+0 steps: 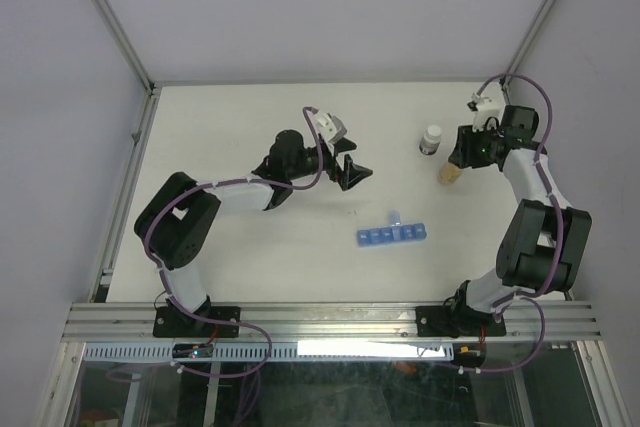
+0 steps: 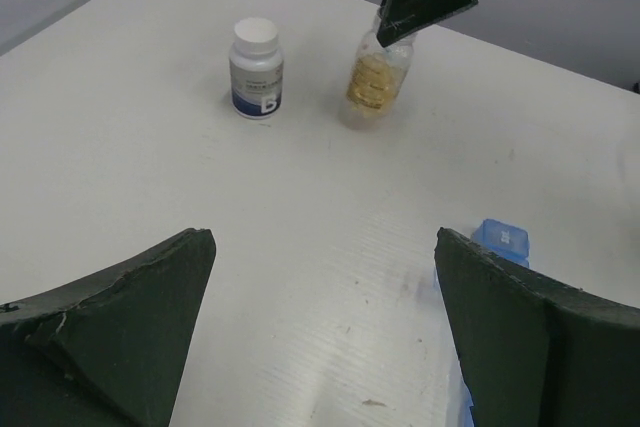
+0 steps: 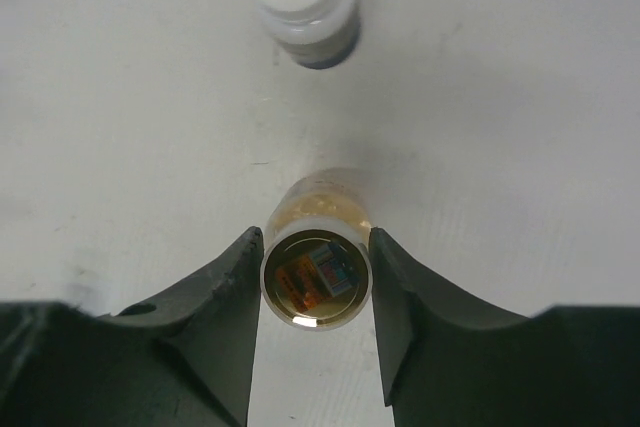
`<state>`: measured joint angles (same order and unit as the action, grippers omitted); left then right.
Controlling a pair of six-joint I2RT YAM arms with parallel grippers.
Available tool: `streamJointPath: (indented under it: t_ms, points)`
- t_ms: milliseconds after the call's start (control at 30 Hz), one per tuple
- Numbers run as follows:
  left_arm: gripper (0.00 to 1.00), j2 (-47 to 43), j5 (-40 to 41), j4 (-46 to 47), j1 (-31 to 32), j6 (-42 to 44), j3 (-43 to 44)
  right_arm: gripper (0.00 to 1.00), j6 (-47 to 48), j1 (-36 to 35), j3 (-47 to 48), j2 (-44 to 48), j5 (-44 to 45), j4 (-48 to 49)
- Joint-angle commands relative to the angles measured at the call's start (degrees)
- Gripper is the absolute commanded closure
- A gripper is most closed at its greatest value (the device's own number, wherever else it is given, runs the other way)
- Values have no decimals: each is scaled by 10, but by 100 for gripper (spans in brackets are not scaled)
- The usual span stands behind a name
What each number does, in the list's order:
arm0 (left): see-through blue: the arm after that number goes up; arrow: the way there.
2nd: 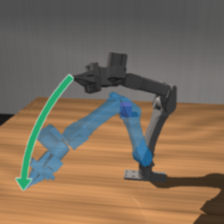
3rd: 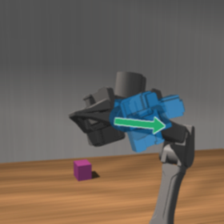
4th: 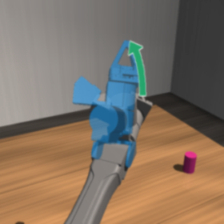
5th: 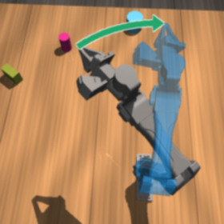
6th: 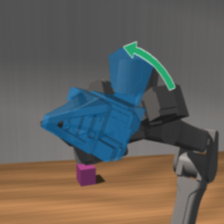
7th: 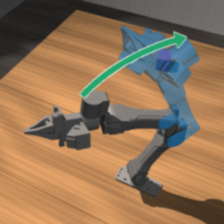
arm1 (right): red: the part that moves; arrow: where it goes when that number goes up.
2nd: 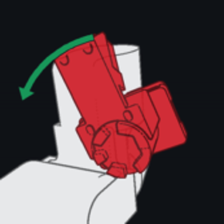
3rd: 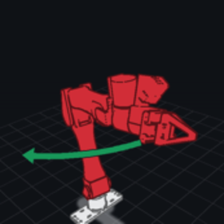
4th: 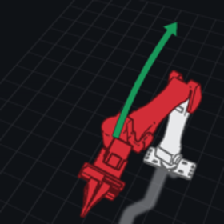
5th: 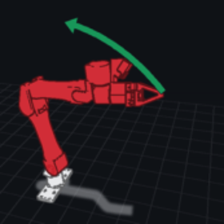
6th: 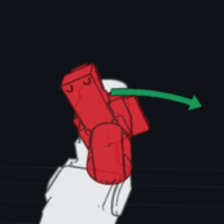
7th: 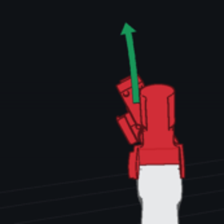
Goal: Sort the pills into containers
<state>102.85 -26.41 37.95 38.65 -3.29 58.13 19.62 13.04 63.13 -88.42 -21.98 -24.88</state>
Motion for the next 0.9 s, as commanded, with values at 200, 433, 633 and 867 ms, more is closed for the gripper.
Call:
streamJointPath:
  t_ms: [200,433,633,867]
  points:
    - [4,-27,-117,186,7,44,-64,84,107,-90,-27,41,-175,-13]
    - [4,-21,-123,180,24,86,-71,83,141,-163,-28,32,-122,-19]
    - [4,-14,-123,173,34,115,-77,78,156,-203,-28,18,-97,-30]
    - [4,1,-123,224,43,133,-100,52,149,-224,-16,5,-93,-46]
